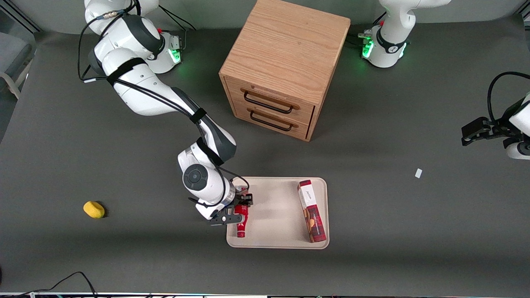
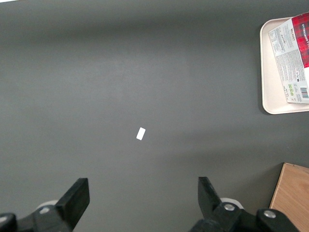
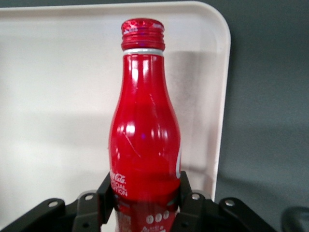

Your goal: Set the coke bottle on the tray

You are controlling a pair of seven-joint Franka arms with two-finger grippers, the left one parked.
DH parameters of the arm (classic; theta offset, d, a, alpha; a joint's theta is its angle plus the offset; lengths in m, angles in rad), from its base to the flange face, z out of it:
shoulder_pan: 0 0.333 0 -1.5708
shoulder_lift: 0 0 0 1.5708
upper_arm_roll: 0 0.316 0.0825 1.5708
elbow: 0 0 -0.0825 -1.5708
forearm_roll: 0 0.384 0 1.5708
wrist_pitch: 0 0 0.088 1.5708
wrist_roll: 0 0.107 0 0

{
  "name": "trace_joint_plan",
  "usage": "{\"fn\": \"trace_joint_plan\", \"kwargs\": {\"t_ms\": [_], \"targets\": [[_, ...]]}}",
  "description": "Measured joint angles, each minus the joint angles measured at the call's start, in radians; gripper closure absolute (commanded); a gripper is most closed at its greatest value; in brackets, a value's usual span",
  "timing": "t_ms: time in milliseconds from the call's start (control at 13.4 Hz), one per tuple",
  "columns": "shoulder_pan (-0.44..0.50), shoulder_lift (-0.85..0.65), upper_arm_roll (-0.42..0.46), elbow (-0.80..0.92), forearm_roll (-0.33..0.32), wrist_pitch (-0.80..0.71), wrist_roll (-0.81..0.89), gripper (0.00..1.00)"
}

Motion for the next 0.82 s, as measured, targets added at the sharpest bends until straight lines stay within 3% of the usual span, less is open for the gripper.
{"fn": "trace_joint_plan", "kwargs": {"t_ms": [521, 819], "targets": [[-0.014, -0.02, -0.002, 0.014, 0.0, 0.009, 0.012, 0.0], [-0.093, -0.208, -0.011, -0.061, -0.001, -0.12, 0.012, 0.0]]}}
